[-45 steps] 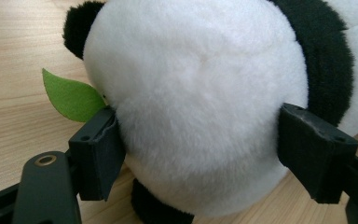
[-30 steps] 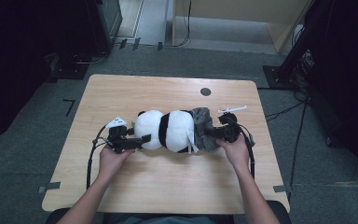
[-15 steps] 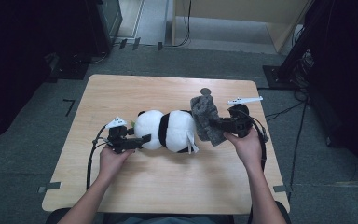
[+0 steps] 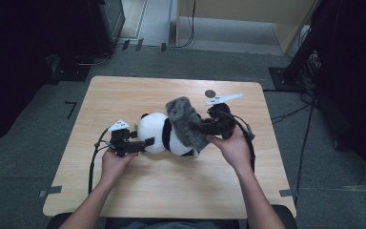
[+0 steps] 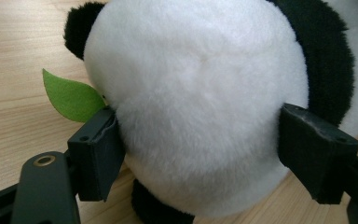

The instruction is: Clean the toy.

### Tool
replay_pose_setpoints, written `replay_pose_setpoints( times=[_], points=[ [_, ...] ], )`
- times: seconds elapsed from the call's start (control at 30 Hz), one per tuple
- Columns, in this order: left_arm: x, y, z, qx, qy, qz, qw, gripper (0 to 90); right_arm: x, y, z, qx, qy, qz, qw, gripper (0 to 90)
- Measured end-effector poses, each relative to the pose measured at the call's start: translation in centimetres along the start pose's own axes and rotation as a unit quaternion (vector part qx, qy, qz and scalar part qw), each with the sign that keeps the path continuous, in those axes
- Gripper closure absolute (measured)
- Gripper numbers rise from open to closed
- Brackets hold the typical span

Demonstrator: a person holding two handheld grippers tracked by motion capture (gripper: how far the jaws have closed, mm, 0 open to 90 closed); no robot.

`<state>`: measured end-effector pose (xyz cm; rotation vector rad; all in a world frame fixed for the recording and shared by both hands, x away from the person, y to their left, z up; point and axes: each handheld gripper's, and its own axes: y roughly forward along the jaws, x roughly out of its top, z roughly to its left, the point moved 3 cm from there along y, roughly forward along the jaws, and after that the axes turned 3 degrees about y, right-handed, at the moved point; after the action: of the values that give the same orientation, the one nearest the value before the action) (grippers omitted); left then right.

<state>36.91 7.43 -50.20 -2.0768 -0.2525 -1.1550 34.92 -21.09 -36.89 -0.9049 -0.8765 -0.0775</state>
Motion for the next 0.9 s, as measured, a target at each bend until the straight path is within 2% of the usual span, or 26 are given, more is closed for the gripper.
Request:
replay_pose_setpoints(
  times=[0.37, 0.57, 0.67, 0.77, 0.9],
  points=[
    [0.0, 0.0, 0.0, 0.000, 0.001, -0.001, 1.0000, 20.1, 3.2, 7.2, 3.0, 0.039, -0.021, 0.039, 0.9983, 75.1],
    [0.0, 0.0, 0.0, 0.001, 0.001, -0.001, 1.0000, 20.2, 4.0, 10.4, 3.8, 0.041, -0.025, 0.069, 0.9965, 75.2],
    [0.0, 0.0, 0.0, 0.002, 0.001, -0.001, 1.0000, 20.2, 3.8, 11.6, 3.6, 0.030, -0.021, 0.083, 0.9959, 75.2],
    [0.0, 0.0, 0.0, 0.002, 0.001, 0.000, 1.0000, 20.2, 3.5, 12.4, 3.6, 0.031, -0.018, 0.091, 0.9952, 75.2],
    [0.0, 0.0, 0.0, 0.004, 0.003, 0.002, 1.0000, 20.1, 3.2, 12.4, 3.7, 0.027, -0.024, 0.091, 0.9952, 75.2]
  ],
)
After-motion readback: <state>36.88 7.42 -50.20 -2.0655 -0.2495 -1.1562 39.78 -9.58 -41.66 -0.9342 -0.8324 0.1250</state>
